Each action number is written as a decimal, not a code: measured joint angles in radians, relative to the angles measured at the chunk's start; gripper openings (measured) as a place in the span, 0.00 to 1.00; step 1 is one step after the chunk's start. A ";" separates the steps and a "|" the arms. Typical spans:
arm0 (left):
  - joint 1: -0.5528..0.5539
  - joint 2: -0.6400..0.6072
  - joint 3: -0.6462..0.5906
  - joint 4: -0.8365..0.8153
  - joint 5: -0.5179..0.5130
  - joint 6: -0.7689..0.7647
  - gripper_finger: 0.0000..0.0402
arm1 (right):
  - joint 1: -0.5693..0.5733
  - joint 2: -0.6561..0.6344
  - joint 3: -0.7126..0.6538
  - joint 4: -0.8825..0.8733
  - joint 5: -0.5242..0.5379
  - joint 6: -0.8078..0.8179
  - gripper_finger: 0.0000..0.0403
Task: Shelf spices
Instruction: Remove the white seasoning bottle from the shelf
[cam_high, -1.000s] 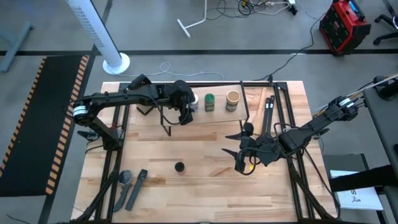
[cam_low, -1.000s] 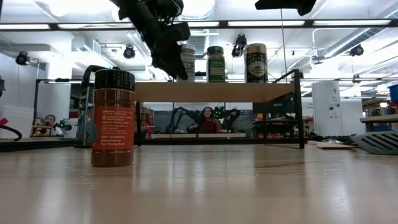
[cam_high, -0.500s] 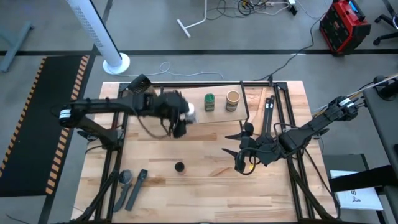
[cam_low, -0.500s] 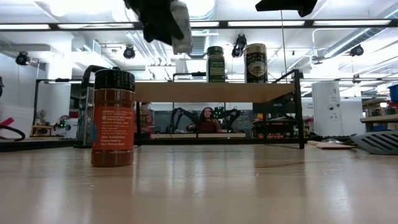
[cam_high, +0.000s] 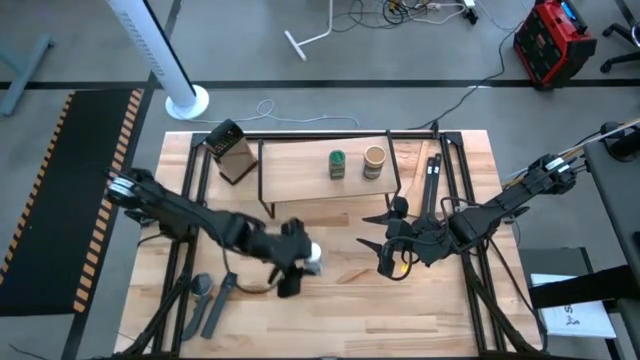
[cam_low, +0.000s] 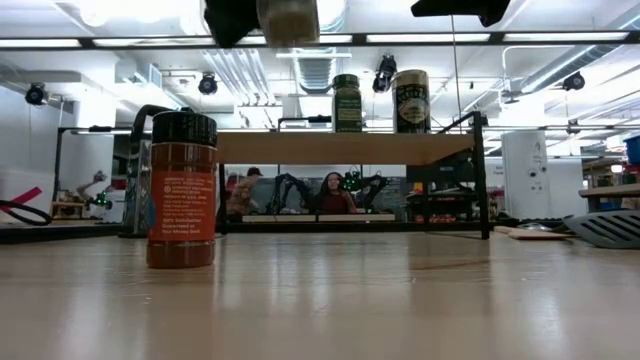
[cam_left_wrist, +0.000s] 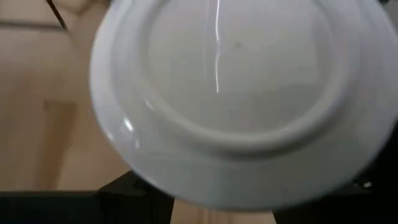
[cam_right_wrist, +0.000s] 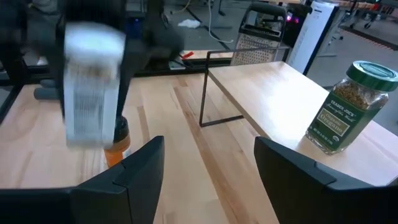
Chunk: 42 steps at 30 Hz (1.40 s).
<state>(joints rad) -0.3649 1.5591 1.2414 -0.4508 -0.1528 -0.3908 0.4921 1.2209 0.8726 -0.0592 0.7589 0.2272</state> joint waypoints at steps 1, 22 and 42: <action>-0.006 0.030 0.007 0.000 -0.002 -0.005 0.45 | 0.000 0.000 0.000 0.009 0.000 -0.001 0.57; -0.006 0.401 0.125 0.088 -0.077 0.029 0.45 | 0.001 0.000 0.000 0.011 -0.008 -0.006 0.57; -0.005 0.406 0.038 0.072 -0.071 -0.001 0.62 | 0.001 0.000 0.000 0.012 -0.011 -0.009 0.58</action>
<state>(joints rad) -0.3702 1.9653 1.2797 -0.3792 -0.2235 -0.3923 0.4927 1.2205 0.8726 -0.0475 0.7483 0.2180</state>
